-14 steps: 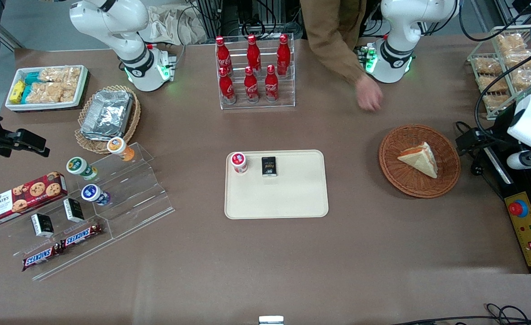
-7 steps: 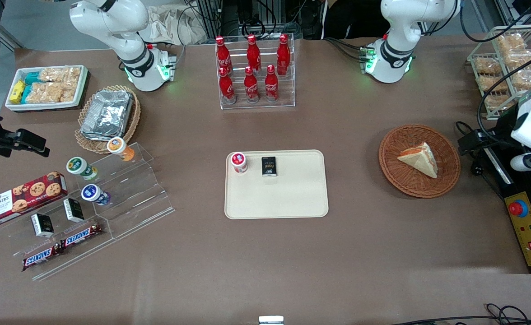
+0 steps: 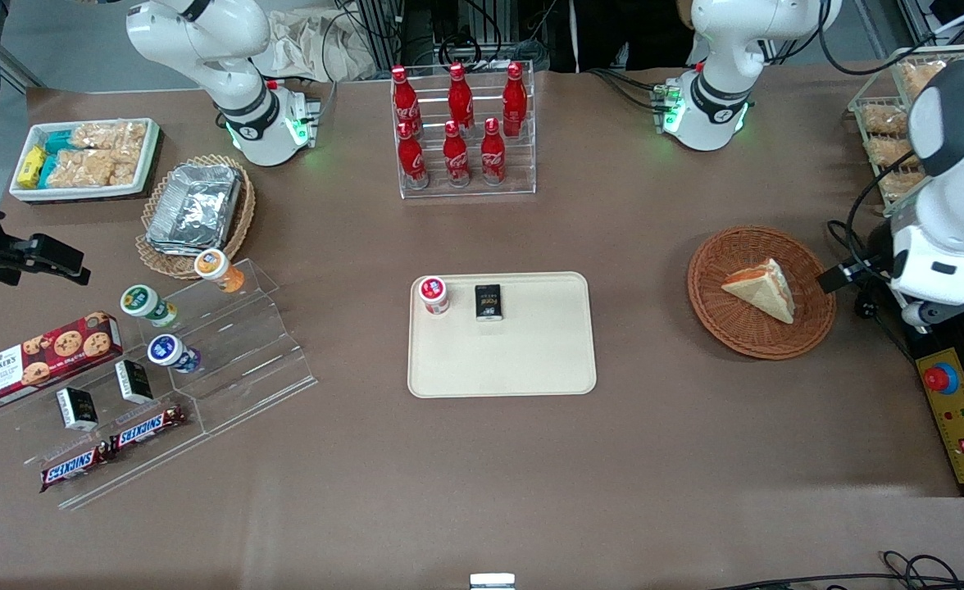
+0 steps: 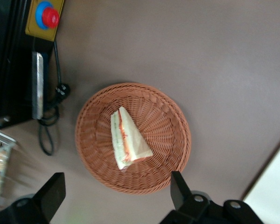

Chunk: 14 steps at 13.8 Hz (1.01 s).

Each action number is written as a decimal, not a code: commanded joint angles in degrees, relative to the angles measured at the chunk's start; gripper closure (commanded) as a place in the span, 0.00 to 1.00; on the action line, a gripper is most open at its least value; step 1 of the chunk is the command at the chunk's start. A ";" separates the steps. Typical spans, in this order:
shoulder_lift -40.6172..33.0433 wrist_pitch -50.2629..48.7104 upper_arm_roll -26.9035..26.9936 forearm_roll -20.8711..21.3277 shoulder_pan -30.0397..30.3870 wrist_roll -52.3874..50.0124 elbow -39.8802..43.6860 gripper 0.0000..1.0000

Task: Place sandwich from basket to tray
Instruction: 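Lower the open left gripper over the wrapped sandwich and grasp it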

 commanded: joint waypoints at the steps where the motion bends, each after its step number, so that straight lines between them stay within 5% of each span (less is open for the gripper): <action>1: -5.65 9.69 -0.16 0.72 -0.07 -9.25 -12.84 0.00; 6: -4.26 22.98 -0.07 0.37 0.28 -19.46 -23.32 0.00; 14: -0.48 40.74 3.18 0.19 1.25 -20.70 -35.11 0.00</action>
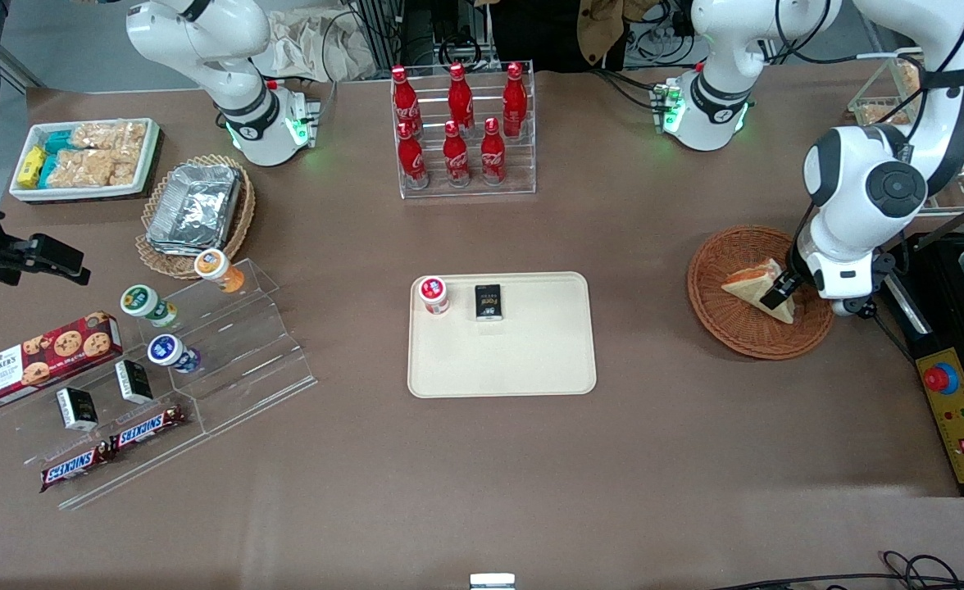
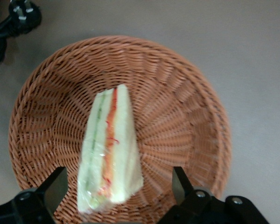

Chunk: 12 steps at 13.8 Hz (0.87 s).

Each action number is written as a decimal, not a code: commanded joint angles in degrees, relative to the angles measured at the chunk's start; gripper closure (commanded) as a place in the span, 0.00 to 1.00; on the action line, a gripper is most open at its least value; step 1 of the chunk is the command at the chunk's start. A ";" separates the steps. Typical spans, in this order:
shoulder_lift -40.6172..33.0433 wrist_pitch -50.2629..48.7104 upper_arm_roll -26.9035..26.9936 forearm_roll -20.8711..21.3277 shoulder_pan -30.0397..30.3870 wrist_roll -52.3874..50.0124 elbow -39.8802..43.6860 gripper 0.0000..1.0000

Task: Place sandwich from basket to tray
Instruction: 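Lower the open left gripper over the wrapped sandwich and grasp it, then lift the sandwich and carry it with the left gripper over the cream tray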

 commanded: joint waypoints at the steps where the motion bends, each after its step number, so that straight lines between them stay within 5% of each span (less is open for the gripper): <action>1: 0.38 6.04 0.48 0.26 0.08 -1.44 -3.81 0.00; 6: 3.98 13.08 0.40 0.26 -0.01 -6.35 -5.84 0.03; 7: 4.16 13.52 0.31 0.26 -0.01 -9.06 -5.76 0.29; 8: 4.34 13.53 0.22 0.26 -0.27 -13.00 -5.67 0.71; 9: 4.25 13.53 -0.04 0.35 -0.62 -14.35 -5.32 1.00; 12: 3.55 12.57 -3.03 0.96 -0.62 -13.23 -3.91 1.00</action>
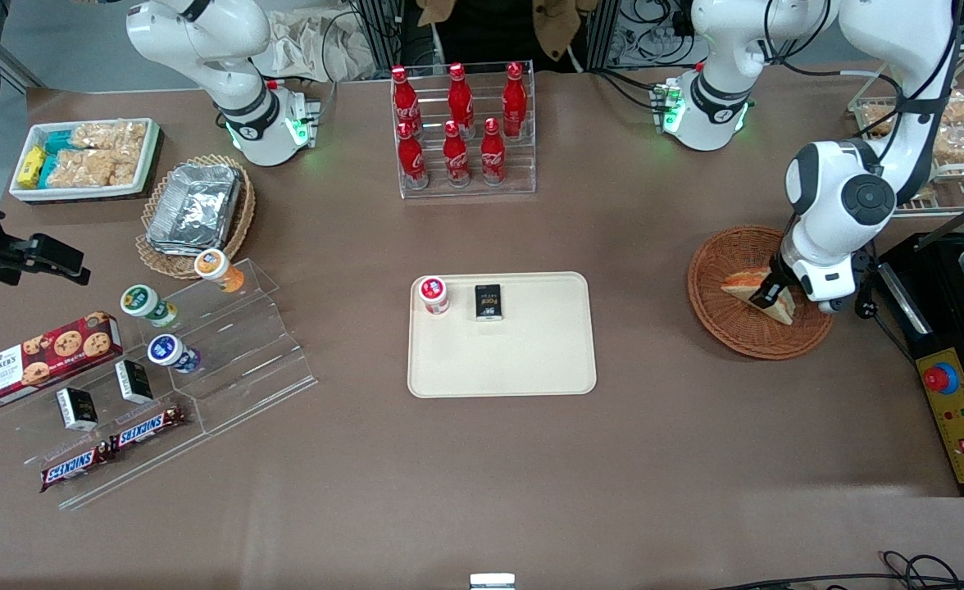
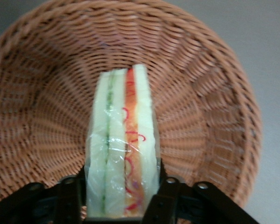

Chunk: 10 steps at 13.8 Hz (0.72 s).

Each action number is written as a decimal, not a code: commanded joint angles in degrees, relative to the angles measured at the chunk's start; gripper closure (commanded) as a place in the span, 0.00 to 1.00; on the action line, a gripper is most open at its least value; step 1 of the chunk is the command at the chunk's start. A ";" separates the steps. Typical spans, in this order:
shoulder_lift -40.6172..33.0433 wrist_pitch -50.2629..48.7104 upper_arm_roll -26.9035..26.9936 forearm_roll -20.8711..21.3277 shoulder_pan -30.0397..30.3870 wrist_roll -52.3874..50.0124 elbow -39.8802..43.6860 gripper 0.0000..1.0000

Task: Place sandwich from basket to tray
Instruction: 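Lift the sandwich and carry it with the left gripper over the cream tray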

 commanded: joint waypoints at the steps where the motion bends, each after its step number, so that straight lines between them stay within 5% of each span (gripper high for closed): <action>1: -1.96 1.30 -1.97 1.58 -0.35 -3.16 -0.20 1.00; 10: -3.65 -39.92 -5.55 0.79 -1.05 19.27 28.61 1.00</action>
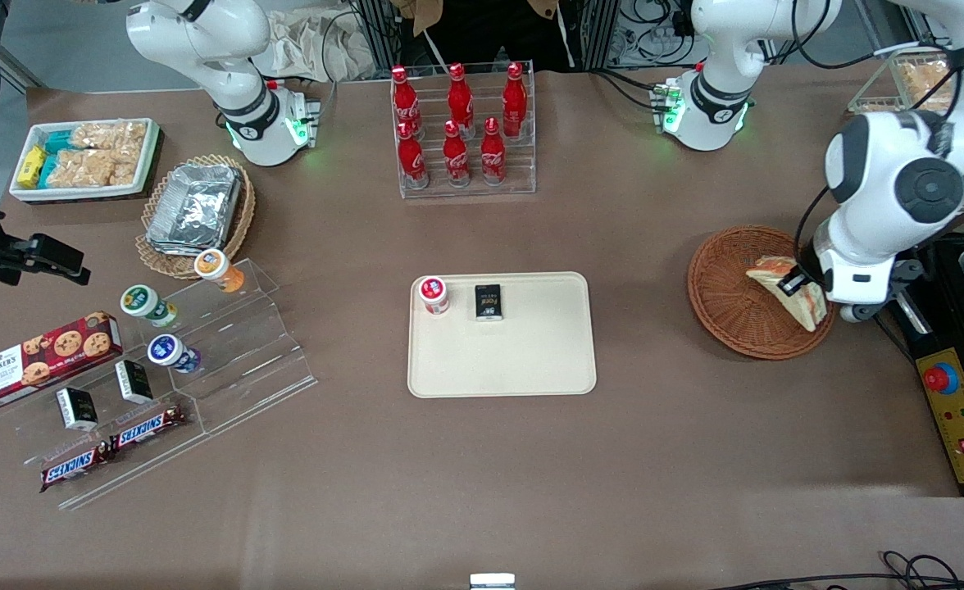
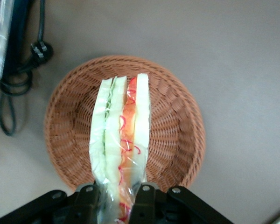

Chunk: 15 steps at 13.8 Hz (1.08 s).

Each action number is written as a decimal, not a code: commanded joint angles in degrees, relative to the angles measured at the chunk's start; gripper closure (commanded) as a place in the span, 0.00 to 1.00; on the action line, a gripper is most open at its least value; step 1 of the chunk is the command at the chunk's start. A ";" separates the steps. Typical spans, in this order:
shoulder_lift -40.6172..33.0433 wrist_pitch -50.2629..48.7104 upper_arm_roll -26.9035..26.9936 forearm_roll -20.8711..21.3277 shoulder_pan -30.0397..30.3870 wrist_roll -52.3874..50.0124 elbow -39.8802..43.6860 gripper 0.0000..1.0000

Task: Place sandwich from basket to tray
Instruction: 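Lift the sandwich and carry it with the left gripper over the cream tray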

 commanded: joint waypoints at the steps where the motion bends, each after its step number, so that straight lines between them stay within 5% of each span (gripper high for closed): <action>1: 2.06 -6.49 -4.88 0.10 -0.47 2.25 8.44 1.00; 8: 15.83 -4.66 -28.00 1.24 -0.55 2.08 19.78 1.00; 12: 26.47 5.35 -29.25 6.69 -5.73 -1.41 20.59 1.00; 15: 32.63 7.73 -29.17 16.34 -7.67 -6.00 21.28 1.00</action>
